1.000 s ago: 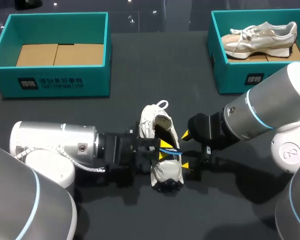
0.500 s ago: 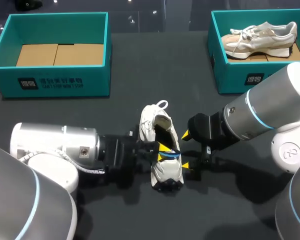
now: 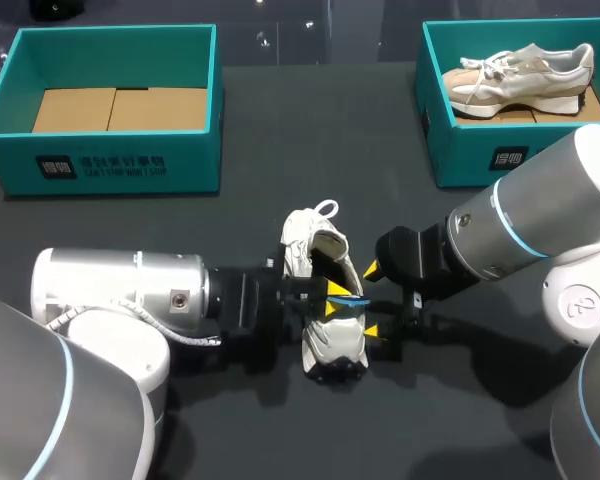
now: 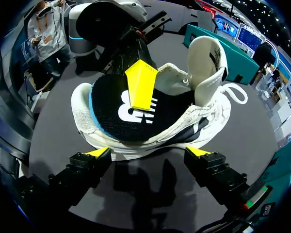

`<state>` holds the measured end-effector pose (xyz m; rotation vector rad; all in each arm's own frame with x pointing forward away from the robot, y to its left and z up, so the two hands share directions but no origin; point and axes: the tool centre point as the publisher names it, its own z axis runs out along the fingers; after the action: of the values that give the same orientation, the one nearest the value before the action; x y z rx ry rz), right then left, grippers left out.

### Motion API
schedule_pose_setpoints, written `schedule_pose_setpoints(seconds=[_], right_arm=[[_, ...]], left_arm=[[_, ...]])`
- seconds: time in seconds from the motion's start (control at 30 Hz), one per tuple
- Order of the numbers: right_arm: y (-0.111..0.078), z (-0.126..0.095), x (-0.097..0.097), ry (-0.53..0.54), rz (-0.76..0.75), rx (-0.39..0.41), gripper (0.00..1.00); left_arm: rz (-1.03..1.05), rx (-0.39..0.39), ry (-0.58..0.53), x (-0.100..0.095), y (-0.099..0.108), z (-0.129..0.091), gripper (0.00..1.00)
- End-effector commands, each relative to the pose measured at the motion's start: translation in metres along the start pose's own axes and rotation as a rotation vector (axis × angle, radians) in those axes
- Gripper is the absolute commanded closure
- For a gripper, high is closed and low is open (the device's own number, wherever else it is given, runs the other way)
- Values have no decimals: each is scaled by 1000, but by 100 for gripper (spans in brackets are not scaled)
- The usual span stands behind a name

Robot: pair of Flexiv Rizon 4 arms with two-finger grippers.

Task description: Take the shoe out of the shoebox, open the shoe tongue, remove and reinsert the insole, then place the shoe into the shoebox

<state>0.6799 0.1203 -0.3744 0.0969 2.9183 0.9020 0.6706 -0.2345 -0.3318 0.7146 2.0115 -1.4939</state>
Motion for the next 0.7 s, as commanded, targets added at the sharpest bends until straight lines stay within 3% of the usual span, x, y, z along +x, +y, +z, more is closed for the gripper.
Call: schedule_pose_setpoints(seconds=[0.03, 0.17, 0.27, 0.33, 0.43, 0.7], right_arm=[[0, 0, 1, 0, -1, -2, 0], [0, 0, 1, 0, -1, -2, 0], [0, 0, 1, 0, -1, -2, 0], [0, 0, 1, 0, -1, -2, 0], [0, 0, 1, 0, -1, -2, 0], [0, 0, 1, 0, -1, -2, 0]], left_arm=[[1, 17, 3, 0, -10, -14, 90], [9, 32, 18, 3, -19, -15, 85], [12, 35, 30, 6, -21, -14, 73], [12, 37, 33, 7, -22, -12, 77], [12, 39, 37, 8, -21, -10, 99], [36, -26, 37, 14, -2, 4, 100]])
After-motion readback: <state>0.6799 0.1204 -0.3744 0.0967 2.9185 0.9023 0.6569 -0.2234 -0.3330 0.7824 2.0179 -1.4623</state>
